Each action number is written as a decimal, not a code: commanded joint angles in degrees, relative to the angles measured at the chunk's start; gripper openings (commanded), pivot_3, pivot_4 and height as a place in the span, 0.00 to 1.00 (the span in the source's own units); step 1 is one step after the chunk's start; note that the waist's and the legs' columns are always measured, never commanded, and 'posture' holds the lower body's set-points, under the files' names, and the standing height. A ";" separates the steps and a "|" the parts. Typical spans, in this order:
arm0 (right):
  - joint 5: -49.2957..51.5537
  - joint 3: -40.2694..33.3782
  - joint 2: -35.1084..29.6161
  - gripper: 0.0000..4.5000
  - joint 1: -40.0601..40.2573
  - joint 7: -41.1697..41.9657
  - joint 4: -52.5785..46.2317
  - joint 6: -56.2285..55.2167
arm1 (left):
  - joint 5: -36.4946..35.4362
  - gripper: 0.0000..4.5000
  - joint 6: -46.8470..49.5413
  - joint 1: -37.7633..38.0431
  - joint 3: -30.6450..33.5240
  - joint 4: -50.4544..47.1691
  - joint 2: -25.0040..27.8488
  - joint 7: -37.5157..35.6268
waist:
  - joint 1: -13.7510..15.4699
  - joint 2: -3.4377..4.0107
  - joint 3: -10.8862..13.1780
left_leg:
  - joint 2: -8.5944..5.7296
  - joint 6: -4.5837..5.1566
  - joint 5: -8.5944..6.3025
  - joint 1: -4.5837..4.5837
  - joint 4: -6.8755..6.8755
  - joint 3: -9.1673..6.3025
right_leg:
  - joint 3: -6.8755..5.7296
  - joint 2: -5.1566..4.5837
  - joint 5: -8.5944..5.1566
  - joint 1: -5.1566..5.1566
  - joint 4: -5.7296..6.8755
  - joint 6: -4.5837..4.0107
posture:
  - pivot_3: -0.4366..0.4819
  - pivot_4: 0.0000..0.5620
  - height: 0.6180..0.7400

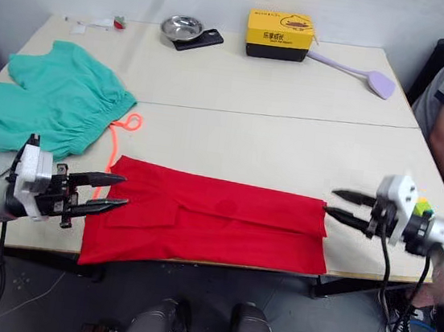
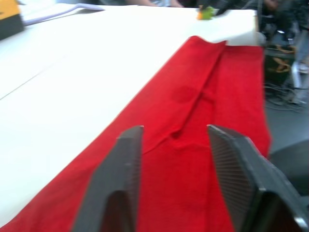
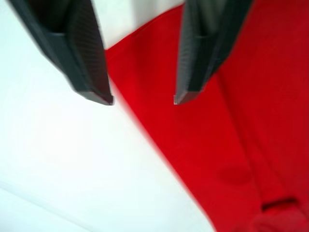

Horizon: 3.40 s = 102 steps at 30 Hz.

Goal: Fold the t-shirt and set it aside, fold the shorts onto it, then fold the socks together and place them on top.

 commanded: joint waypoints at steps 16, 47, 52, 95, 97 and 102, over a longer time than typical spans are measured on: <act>-22.83 23.30 3.88 0.73 -24.29 7.85 17.40 8.51 | -4.23 1.00 1.56 2.92 -1.33 -8.29 -4.34 1.42 | 0.33 0.09 0.06 | -0.01 -0.17 0.19 -0.43 0.19 -0.03 | -0.10 -0.02 -0.02 -0.29 0.02 -0.03 | 0.48 0.27 1.00; -43.34 26.79 17.17 0.05 -49.60 -20.82 48.02 -16.98 | 0.85 1.00 -4.83 -12.89 -5.11 5.81 -11.86 6.47 | -0.87 0.11 0.07 | -0.02 -0.02 0.49 -0.67 0.22 0.02 | -0.14 0.09 0.03 -0.45 0.10 0.05 | 0.48 0.27 1.00; -37.66 21.26 12.79 0.38 -45.37 -13.62 38.19 -13.48 | 0.25 1.00 -1.69 -15.06 -4.72 8.03 -11.21 7.66 | -0.72 0.12 0.07 | -0.01 -0.03 0.50 -0.66 0.22 0.01 | -0.13 0.11 0.02 -0.45 0.12 0.06 | 0.48 0.27 1.00; -5.58 -12.69 29.49 0.40 -11.64 -44.60 -18.76 73.00 | 30.64 0.45 -0.14 -45.69 -22.51 61.52 -10.45 -2.80 | -1.14 -0.73 -0.47 | 0.02 0.06 0.42 -0.60 0.18 -0.06 | -0.16 0.11 0.07 -0.44 0.12 0.08 | 0.48 0.27 1.00; -5.38 -11.25 28.43 0.23 -12.36 -43.97 -16.93 70.95 | 29.20 0.30 1.95 -43.67 -21.19 58.04 -10.05 -2.80 | -1.21 -0.72 -0.47 | 0.02 0.06 0.42 -0.60 0.18 -0.05 | -0.15 0.11 0.07 -0.44 0.12 0.08 | 0.48 0.27 1.00; -6.96 -3.00 23.68 0.00 -16.37 -40.14 -10.15 61.84 | 24.62 0.00 9.84 -32.81 -17.37 39.49 -8.92 0.20 | -1.94 -0.68 -0.49 | 0.01 0.05 0.43 -0.60 0.14 -0.04 | -0.11 0.10 0.07 -0.45 0.13 0.09 | 0.48 0.27 1.00</act>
